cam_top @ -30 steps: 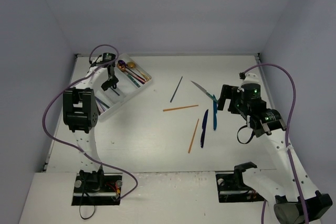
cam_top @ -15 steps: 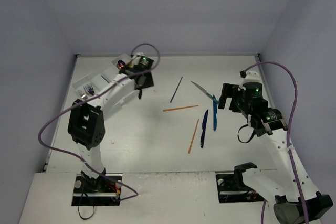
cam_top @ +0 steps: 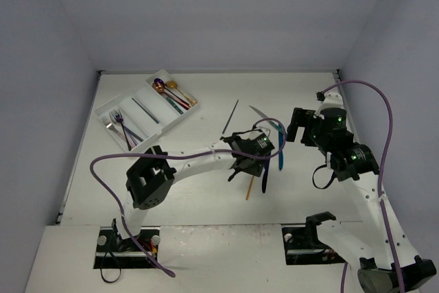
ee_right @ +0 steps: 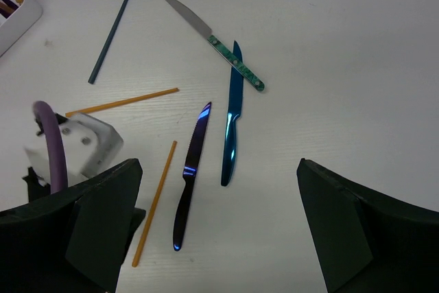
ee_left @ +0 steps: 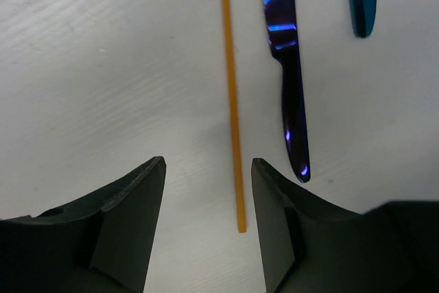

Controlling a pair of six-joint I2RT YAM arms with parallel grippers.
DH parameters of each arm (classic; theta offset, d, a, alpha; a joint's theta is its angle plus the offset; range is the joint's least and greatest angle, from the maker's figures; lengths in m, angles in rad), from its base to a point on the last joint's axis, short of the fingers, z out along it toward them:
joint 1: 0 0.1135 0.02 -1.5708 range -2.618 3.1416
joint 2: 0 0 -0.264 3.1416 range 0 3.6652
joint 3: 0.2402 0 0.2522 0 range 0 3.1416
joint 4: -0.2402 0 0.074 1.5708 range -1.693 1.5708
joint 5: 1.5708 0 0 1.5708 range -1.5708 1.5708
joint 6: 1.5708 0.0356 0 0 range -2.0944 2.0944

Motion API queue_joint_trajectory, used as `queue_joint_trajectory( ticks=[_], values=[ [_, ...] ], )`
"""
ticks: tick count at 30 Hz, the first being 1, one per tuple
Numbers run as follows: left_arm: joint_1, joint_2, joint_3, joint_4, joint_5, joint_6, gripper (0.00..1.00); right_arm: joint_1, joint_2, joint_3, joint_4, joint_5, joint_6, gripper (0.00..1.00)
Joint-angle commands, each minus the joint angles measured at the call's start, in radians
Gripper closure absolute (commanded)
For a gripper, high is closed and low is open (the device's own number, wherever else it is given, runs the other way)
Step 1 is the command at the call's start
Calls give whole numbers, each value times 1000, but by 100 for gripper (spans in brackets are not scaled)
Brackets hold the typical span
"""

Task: Sort the eating utensils into containers

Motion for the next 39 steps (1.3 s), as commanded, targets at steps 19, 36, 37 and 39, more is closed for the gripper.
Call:
queue_joint_trajectory(
  ticks=[19, 36, 37, 39],
  values=[
    [-94, 101, 3, -88, -27, -111, 85, 34, -58, -3, 34, 35, 48, 5],
    [321, -275, -138, -99, -13, 10, 100, 44, -39, 38, 33, 78, 12, 5],
    [378, -287, -130, -99, -20, 17, 100, 44, -36, 38, 32, 82, 12, 5],
    [482, -308, -112, -97, -35, 27, 100, 42, -31, 39, 32, 88, 13, 5]
  ],
)
